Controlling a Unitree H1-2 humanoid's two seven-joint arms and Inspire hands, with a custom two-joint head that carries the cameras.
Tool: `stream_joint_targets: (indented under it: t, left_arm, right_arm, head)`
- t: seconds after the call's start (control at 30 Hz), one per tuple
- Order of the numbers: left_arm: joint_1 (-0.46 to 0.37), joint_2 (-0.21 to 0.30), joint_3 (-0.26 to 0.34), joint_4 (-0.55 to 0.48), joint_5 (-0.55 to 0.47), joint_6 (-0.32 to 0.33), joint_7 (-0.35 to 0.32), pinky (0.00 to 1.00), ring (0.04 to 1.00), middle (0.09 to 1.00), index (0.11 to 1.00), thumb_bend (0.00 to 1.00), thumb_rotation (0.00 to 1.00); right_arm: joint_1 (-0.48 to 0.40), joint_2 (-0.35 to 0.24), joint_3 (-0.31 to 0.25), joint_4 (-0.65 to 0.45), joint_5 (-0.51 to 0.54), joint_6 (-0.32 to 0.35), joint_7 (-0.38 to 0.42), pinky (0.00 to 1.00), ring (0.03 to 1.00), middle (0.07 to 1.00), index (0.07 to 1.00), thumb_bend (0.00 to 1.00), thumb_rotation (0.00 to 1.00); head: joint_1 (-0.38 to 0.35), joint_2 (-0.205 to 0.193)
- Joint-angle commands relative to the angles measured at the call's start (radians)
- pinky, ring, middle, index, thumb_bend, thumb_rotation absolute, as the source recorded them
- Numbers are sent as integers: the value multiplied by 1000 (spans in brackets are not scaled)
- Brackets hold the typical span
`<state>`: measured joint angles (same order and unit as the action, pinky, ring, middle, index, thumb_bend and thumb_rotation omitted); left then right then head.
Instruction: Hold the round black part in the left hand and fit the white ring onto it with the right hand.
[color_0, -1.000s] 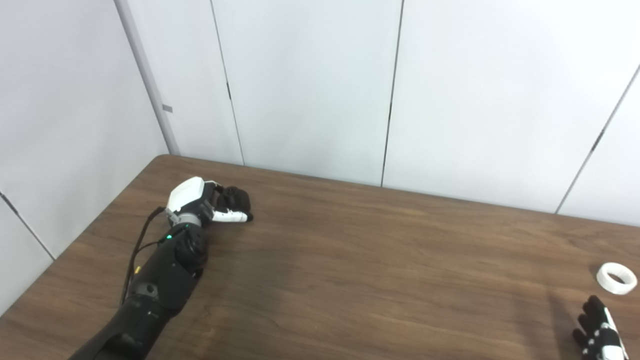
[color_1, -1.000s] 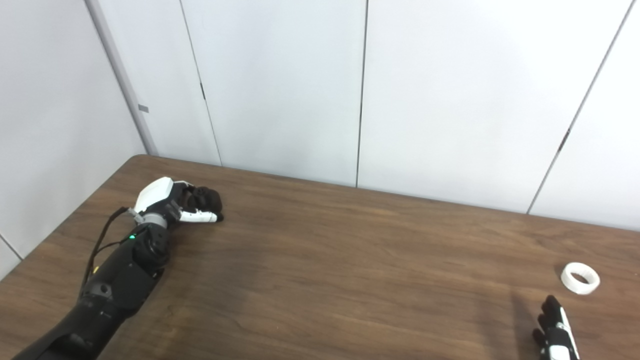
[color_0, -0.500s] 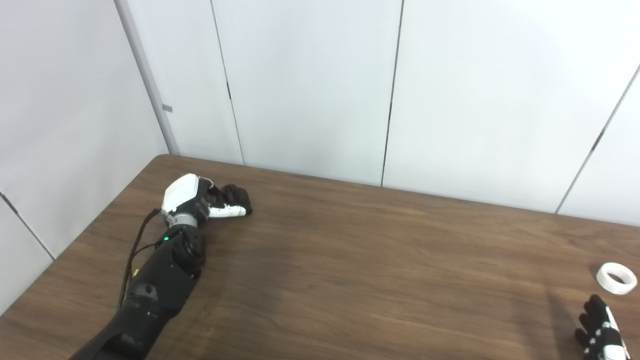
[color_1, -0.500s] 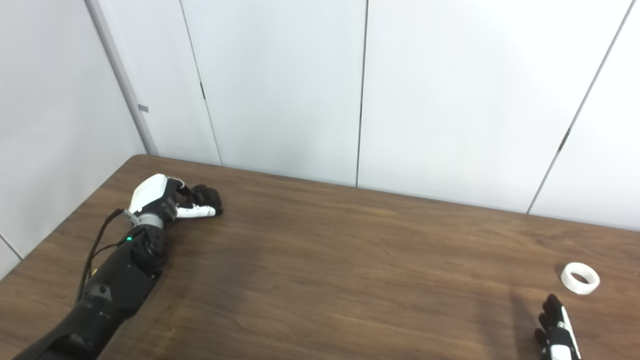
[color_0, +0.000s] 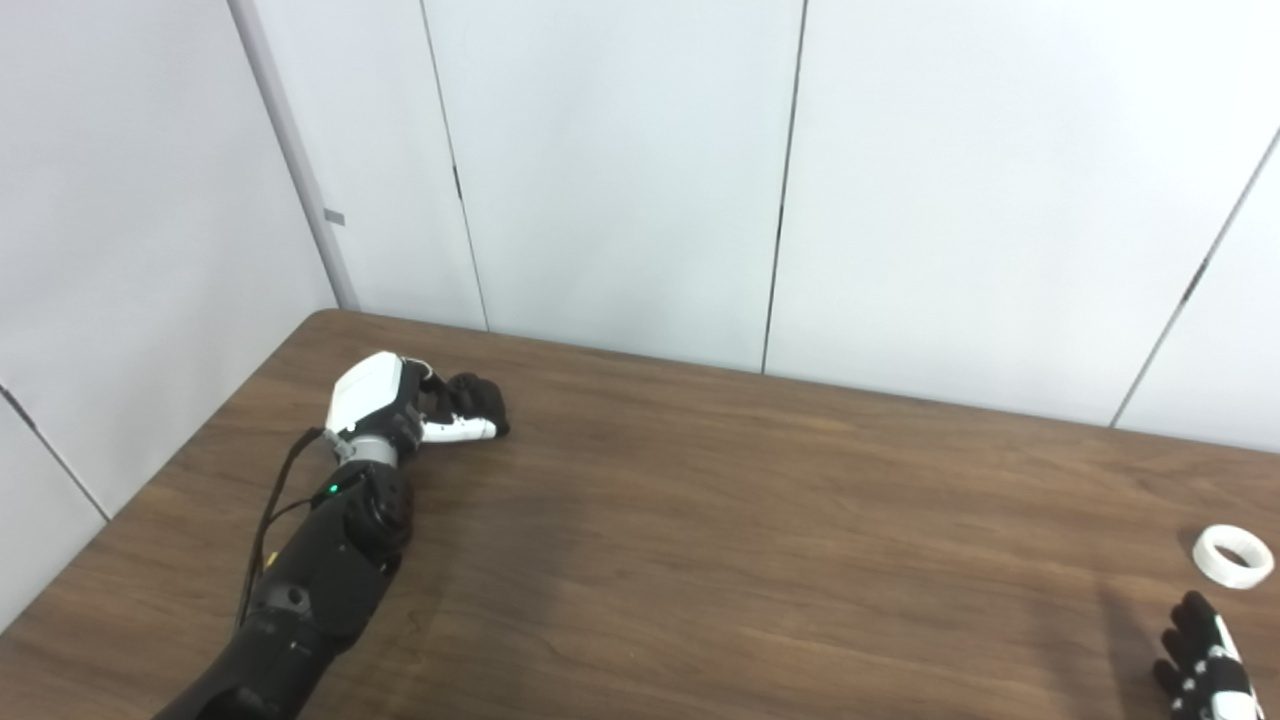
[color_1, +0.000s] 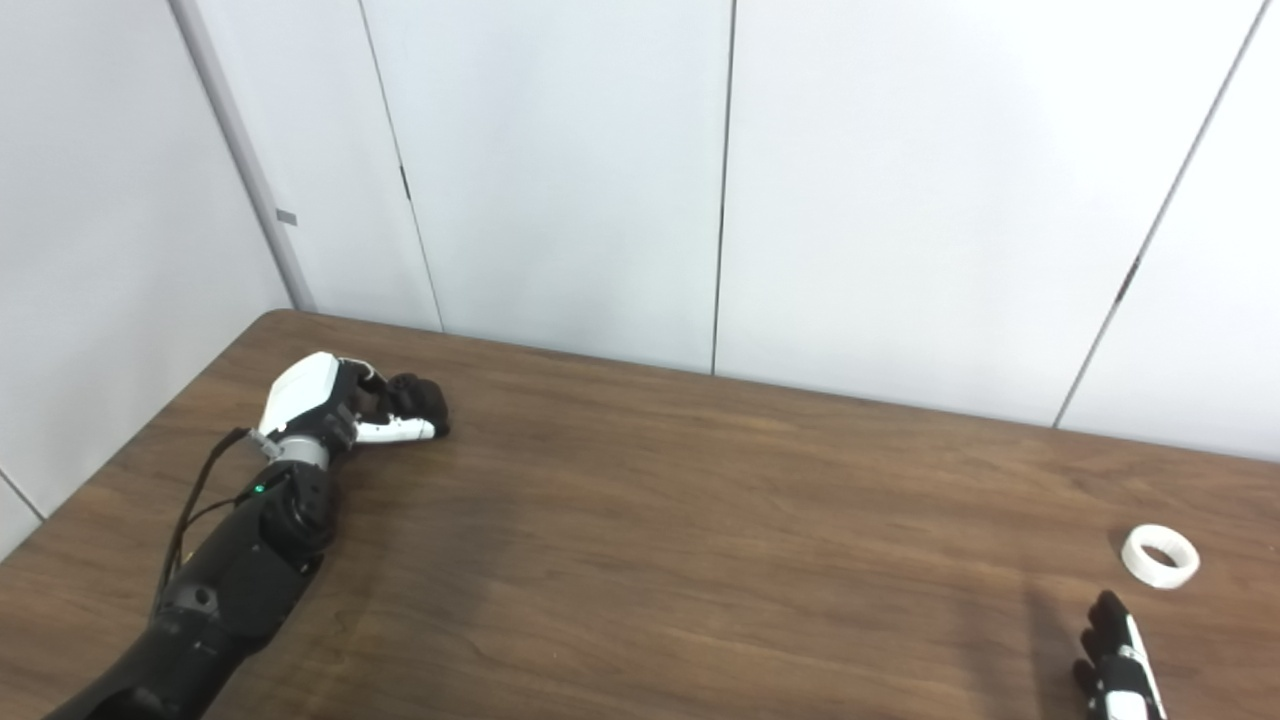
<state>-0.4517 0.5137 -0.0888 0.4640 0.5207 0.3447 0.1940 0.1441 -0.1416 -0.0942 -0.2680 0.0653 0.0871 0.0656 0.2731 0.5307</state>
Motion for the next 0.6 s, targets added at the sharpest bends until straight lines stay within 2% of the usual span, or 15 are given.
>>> stream_joint_targets:
  t: [0.0,0.27,0.47,0.57]
  left_arm:
    - [-1,21,9,-110,30,-3,21,1000,846,731,484,524,52]
    - [94,-10,-6,-369,61,64,-57,1000,874,743,484,523,51]
    - [142,-32,-38,-493,107,71,-101,1000,862,743,484,524,54]
    - [168,-45,-63,-555,138,48,-117,1000,855,744,484,524,53]
  right_arm:
    - [-14,-3,-5,-29,12,-22,2,1000,1000,1000,1000,418,1000]
    - [-12,5,1,-29,14,-13,-1,1000,1000,1000,998,417,1000]
    - [-12,5,7,-22,11,-19,1,1000,1000,1000,998,387,1000]
    - [-15,3,10,-11,17,-35,7,1000,1000,1000,998,367,1000]
  head:
    - [-6,2]
    - [-22,8]
    - [-41,14]
    - [-57,19]
